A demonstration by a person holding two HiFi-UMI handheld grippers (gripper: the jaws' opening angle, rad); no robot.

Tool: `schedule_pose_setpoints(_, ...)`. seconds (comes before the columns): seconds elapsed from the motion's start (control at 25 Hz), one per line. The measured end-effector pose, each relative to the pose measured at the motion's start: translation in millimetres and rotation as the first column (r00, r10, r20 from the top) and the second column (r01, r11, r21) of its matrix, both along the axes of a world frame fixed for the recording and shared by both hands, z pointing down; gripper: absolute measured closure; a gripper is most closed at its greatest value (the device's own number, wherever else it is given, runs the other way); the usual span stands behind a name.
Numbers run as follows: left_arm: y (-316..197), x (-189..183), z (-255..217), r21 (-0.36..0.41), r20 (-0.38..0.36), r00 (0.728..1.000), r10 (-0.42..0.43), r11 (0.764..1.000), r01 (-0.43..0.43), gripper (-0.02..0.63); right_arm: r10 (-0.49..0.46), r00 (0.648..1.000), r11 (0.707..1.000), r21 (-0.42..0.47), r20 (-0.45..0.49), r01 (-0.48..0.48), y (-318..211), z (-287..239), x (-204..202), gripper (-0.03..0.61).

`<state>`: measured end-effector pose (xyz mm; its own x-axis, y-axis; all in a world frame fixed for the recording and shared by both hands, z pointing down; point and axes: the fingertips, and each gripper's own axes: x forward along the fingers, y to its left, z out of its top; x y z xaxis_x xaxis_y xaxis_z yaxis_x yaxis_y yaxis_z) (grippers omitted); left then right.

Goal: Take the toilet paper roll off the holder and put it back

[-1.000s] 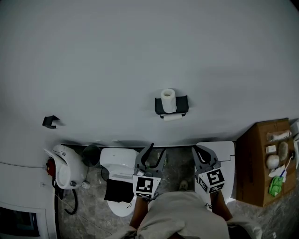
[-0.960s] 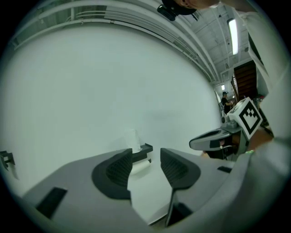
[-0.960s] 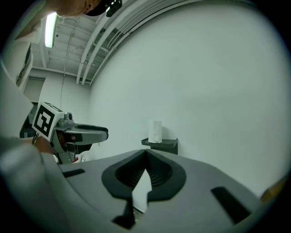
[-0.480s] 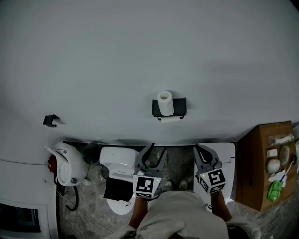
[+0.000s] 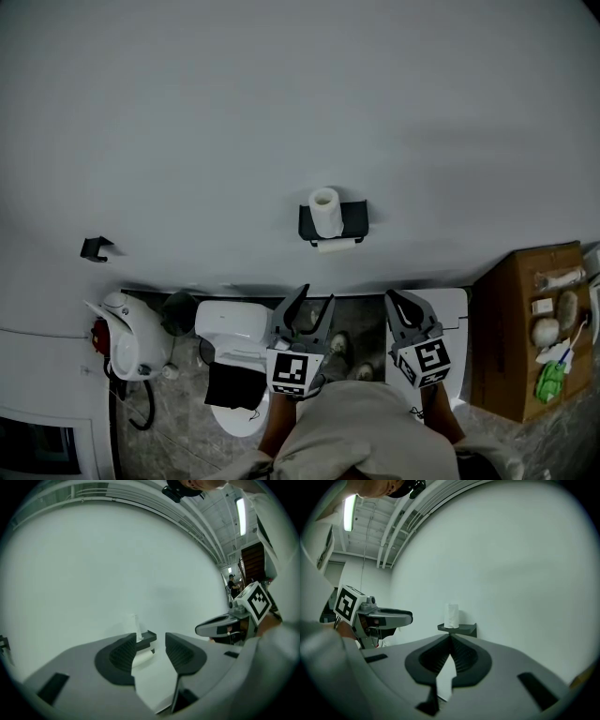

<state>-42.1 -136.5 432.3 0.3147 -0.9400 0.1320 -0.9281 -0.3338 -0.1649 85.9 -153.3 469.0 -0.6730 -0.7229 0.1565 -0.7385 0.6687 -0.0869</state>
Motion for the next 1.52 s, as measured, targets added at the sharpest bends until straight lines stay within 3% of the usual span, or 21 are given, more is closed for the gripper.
schedule_pose_setpoints(0.72,-72,-23,-2,0.032,-0.032,0.996,0.086,0.996,-0.085,0.413,0.071,0.997,0.997,0.007,-0.035,-0.071,-59,-4,-24,0.582)
schedule_pose_setpoints(1.4,-124,-32,12,-0.028,-0.059,0.981,0.183,0.982,-0.185,0.409,0.113,0.992,0.994,-0.004,-0.056,-0.114,-102,-1,-49,0.583)
schedule_pose_setpoints(1.52,-129,-31,13,-0.036,-0.067,0.977,0.201,0.978,-0.204,0.383,0.12,0.991,0.993,-0.008,-0.059,-0.121,-105,0,-51,0.583)
